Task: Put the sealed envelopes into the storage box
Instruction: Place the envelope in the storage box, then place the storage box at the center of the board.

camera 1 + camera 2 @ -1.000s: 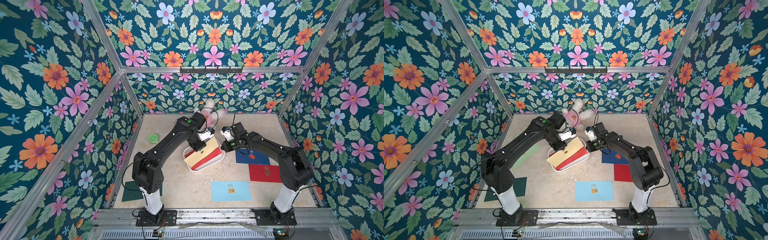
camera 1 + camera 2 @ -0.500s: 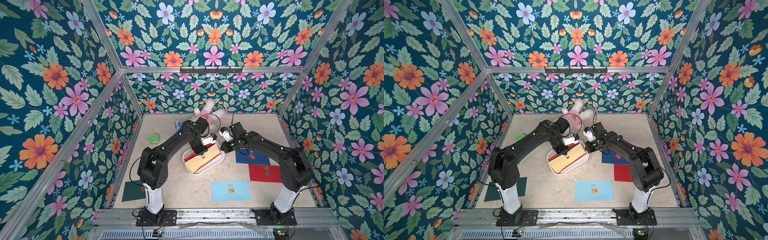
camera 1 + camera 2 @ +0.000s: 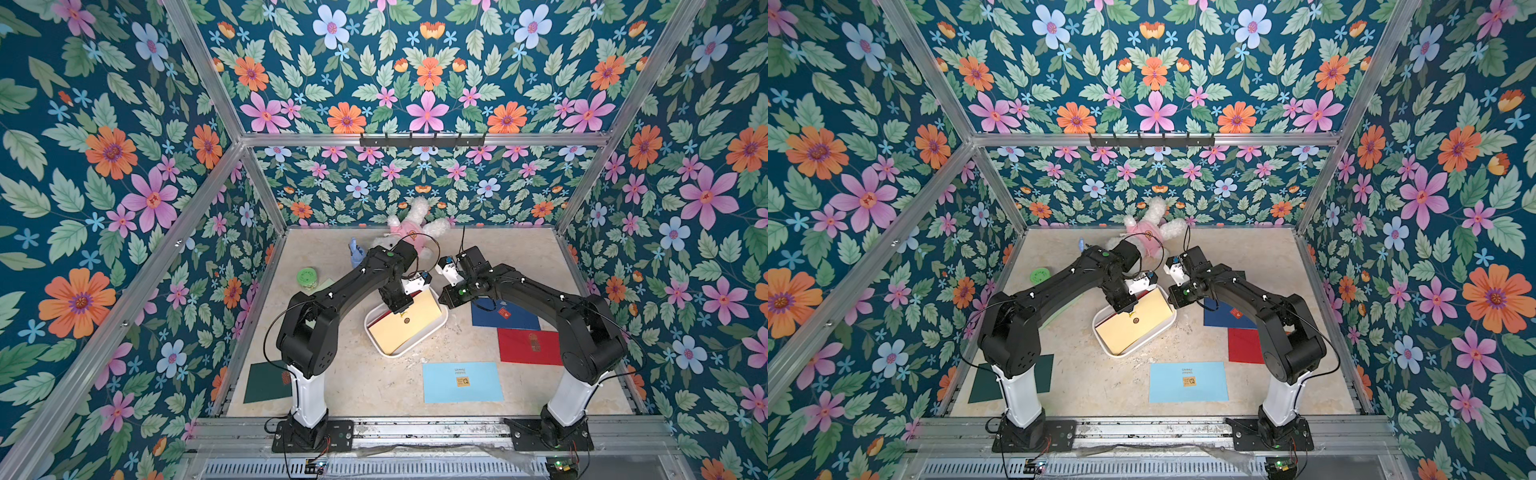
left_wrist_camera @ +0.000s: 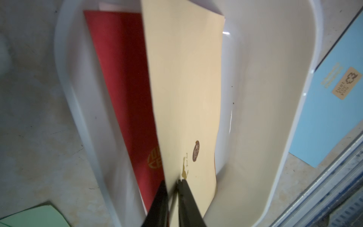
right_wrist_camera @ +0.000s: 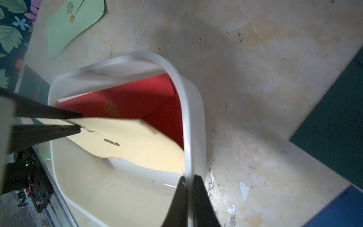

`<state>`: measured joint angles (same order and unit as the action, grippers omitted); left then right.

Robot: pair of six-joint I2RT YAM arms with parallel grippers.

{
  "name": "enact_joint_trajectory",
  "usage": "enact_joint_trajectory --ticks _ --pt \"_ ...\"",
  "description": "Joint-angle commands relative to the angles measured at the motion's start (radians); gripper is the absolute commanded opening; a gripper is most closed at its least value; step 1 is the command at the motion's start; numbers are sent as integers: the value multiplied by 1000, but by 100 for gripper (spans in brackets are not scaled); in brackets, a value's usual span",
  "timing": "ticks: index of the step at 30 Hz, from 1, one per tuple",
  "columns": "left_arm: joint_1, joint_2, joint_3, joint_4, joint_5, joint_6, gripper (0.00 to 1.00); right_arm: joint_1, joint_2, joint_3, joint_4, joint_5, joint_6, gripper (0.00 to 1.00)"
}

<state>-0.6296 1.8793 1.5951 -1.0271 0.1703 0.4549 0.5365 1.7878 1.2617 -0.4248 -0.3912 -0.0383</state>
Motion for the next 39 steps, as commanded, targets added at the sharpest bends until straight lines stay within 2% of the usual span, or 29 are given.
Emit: enact_joint_trajectory --ticks 1,9,16,18,25,31,35,39 --pt "11 -25 6 51 -82 -40 30 2 4 -2 39 3 25 6" --pt "37 -89 25 124 -176 -119 41 -4 26 3 74 72 133 6" --pt "48 -169 -46 254 -277 -353 47 -24 66 26 136 157 291 9" --pt "48 -197 -91 277 -268 -429 48 -23 80 34 145 157 305 12" --pt "43 -374 -369 491 -156 -745 46 -24 55 39 156 138 344 36" --pt "-45 -482 -514 527 -182 -947 46 -25 -72 -54 65 159 367 49" --pt "-142 -541 -598 547 -212 -1073 46 -27 -218 -180 -1 155 399 51" --pt "-238 -583 -700 618 -241 -1204 47 12 -336 -385 38 85 456 50"
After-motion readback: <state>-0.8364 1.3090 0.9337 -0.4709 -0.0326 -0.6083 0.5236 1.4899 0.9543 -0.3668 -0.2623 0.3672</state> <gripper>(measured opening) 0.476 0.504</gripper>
